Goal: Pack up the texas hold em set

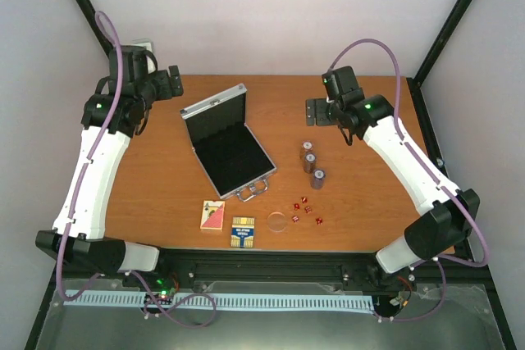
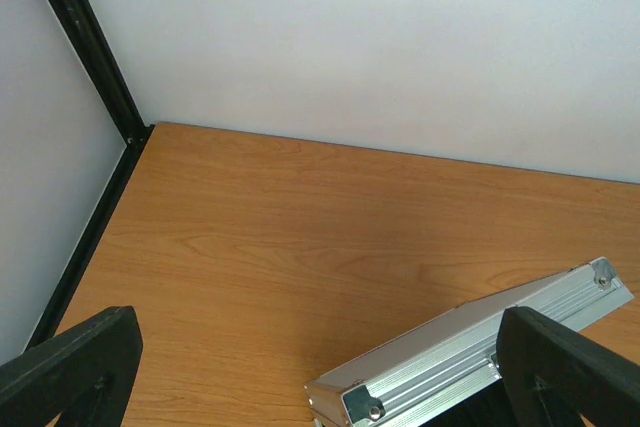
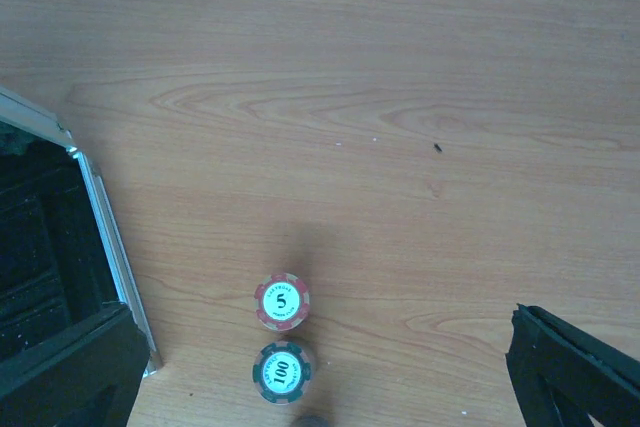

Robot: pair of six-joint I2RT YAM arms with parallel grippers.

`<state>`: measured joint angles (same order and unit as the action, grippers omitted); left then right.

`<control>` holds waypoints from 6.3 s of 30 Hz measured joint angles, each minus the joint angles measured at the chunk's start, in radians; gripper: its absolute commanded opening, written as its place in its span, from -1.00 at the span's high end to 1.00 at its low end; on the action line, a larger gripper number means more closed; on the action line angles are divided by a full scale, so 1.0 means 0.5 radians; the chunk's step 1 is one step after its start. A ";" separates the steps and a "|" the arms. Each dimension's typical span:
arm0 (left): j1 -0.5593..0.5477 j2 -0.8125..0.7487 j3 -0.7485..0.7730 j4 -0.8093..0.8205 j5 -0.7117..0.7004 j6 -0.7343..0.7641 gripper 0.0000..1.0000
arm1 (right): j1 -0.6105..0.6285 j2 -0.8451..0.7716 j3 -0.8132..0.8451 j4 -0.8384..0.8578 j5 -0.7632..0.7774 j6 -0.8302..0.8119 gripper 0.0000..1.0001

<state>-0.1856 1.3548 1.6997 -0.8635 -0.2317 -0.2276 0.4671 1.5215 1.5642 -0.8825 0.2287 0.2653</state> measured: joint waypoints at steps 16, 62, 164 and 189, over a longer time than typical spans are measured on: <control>0.001 -0.008 -0.007 0.036 -0.100 -0.002 -0.99 | 0.000 -0.122 -0.122 0.026 -0.036 -0.125 -1.00; 0.000 -0.145 -0.302 -0.070 0.134 -0.024 -0.99 | -0.005 1.152 0.270 -0.231 -0.270 -0.194 -0.29; 0.000 -0.150 -0.533 -0.073 0.183 -0.049 -1.00 | 0.481 1.477 0.216 1.347 -0.420 -0.140 -0.48; 0.000 -0.155 -0.533 -0.073 0.188 -0.050 -1.00 | 0.458 1.098 0.271 0.713 -0.992 -0.229 -1.00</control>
<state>-0.1856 1.2774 1.4330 -0.9001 -0.1375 -0.2527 0.6960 2.0705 1.6997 -0.5259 -0.2672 0.1509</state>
